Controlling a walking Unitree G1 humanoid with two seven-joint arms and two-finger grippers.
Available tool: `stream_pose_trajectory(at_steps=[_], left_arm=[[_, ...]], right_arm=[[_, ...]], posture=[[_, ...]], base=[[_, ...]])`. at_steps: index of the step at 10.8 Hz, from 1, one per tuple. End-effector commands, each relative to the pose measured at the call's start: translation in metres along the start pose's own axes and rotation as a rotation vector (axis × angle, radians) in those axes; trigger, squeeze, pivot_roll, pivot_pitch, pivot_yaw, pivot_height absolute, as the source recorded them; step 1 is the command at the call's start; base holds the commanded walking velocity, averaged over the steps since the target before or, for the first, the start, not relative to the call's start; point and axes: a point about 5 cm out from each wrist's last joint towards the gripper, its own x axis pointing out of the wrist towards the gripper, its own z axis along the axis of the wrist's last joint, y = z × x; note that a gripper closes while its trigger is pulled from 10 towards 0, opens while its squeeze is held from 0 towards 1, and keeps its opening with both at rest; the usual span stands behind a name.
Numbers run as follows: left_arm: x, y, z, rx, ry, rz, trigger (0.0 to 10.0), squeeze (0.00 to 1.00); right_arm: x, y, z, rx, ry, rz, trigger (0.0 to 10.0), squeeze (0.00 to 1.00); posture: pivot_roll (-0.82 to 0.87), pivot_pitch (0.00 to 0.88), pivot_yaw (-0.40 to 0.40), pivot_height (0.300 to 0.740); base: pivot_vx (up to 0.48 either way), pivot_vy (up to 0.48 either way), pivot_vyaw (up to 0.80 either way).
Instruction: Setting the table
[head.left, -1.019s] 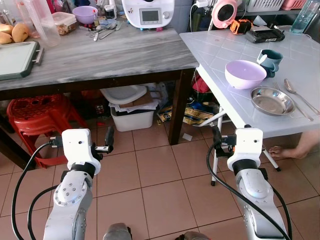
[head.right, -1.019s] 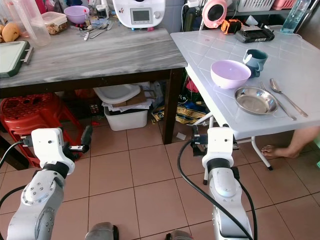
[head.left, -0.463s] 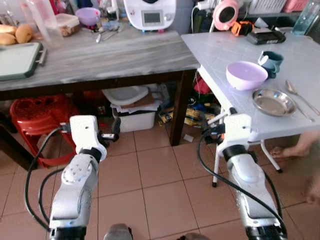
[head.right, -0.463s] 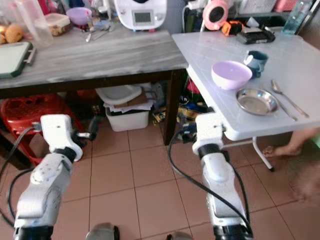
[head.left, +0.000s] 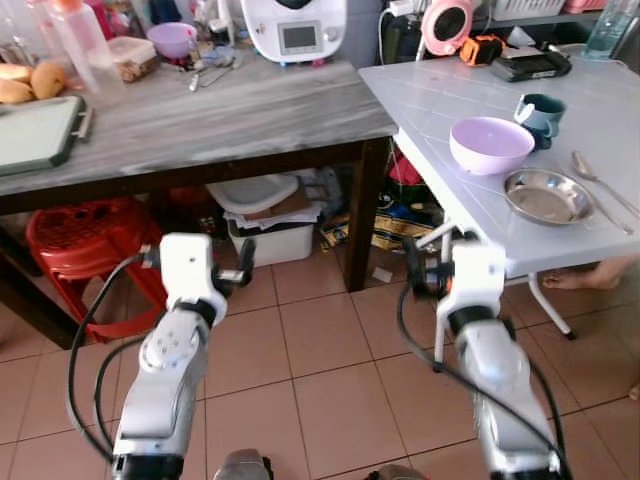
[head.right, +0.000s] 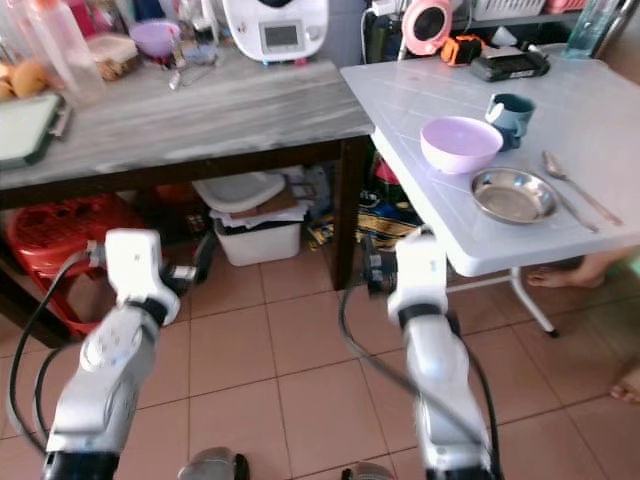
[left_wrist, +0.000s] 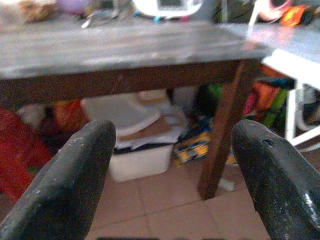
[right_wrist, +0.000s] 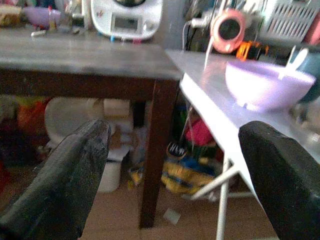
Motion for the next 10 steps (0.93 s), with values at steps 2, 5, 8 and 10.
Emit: stream_pose_trajectory(at_steps=[2,5,8,10], left_arm=[[-0.001,-0.002,0.004,-0.010,-0.006,-0.006,10.0,0.00],[-0.017,0.005,-0.004,-0.005,0.016,0.055,10.0,0.00],[-0.017,0.008,0.003,-0.006,-0.004,0.090,10.0,0.00],[-0.016,0.004,0.003,0.001,0.002,0.066,10.0,0.00]], right_arm=[[-0.014,0.013,0.003,0.003,0.000,0.053,10.0,0.00],[-0.025,0.008,0.012,-0.074,-0.042,-0.043,10.0,0.00],[-0.015,0.000,0.018,-0.097,-0.064,-0.020,10.0,0.00],[-0.008,-0.006,0.022,-0.097,-0.072,-0.061,10.0,0.00]], posture=[[0.01,0.000,0.069,0.740],[0.02,0.000,0.009,0.740],[0.03,0.000,0.016,0.740],[0.02,0.000,0.022,0.740]], base=[[0.000,0.000,0.00],[0.000,-0.222,0.69],[0.000,-0.373,0.80],[0.000,-0.332,0.80]])
